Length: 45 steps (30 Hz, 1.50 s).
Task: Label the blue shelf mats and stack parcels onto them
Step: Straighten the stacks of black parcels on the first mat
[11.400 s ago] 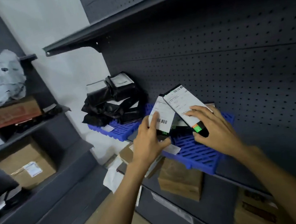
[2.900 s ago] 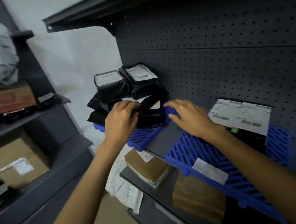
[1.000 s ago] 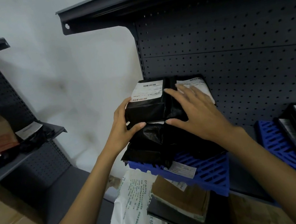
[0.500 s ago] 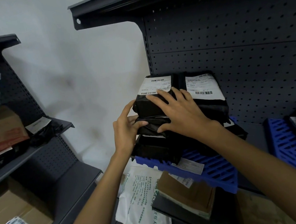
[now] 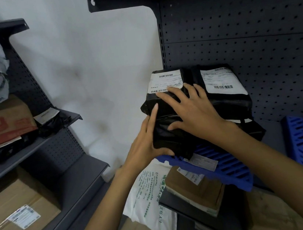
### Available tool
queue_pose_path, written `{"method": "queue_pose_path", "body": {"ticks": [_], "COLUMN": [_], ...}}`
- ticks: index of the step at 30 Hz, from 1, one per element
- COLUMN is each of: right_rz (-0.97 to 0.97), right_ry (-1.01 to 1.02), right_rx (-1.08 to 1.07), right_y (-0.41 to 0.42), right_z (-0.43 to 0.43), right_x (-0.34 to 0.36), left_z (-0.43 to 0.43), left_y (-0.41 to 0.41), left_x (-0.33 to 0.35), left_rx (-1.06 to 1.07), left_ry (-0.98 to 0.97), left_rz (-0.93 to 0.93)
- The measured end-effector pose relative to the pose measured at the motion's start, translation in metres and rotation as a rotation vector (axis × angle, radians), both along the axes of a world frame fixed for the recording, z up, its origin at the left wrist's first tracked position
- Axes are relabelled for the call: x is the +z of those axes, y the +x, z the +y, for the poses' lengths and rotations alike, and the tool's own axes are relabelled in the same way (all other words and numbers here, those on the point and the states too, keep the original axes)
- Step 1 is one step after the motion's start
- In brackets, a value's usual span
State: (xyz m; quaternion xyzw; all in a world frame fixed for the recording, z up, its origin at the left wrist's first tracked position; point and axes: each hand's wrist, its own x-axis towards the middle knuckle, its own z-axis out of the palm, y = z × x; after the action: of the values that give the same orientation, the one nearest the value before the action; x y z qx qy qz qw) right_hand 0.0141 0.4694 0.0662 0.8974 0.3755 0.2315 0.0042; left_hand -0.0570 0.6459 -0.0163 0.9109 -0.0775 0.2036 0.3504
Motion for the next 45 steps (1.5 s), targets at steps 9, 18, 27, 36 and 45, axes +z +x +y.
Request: {"method": "queue_pose_path", "body": {"ticks": [9,18,27,36,45], "right_rz": [0.016,0.024,-0.05,-0.08,-0.136], "right_ry": [0.024,0.079,0.01,0.136,0.077], "right_rx": [-0.004,0.004,-0.063,-0.109,-0.156], "right_y": [0.013,0.029,0.032,0.035,0.033], "right_z": [-0.008,-0.004,0.005,0.011,0.02], "right_x": [0.005,0.015,0.006,0.011,0.009], "left_z": [-0.012,-0.004,-0.026,-0.016,-0.016], "left_y": [0.021,0.042,0.07,0.061,0.069], "left_x": [-0.011,0.003,-0.009,-0.008,-0.001], "left_rx": [0.108,0.122,0.225,0.386,0.437], "left_ry": [0.161,0.199,0.009,0.396,0.62], "left_rz": [-0.112,-0.19,-0.117,-0.264,-0.033]}}
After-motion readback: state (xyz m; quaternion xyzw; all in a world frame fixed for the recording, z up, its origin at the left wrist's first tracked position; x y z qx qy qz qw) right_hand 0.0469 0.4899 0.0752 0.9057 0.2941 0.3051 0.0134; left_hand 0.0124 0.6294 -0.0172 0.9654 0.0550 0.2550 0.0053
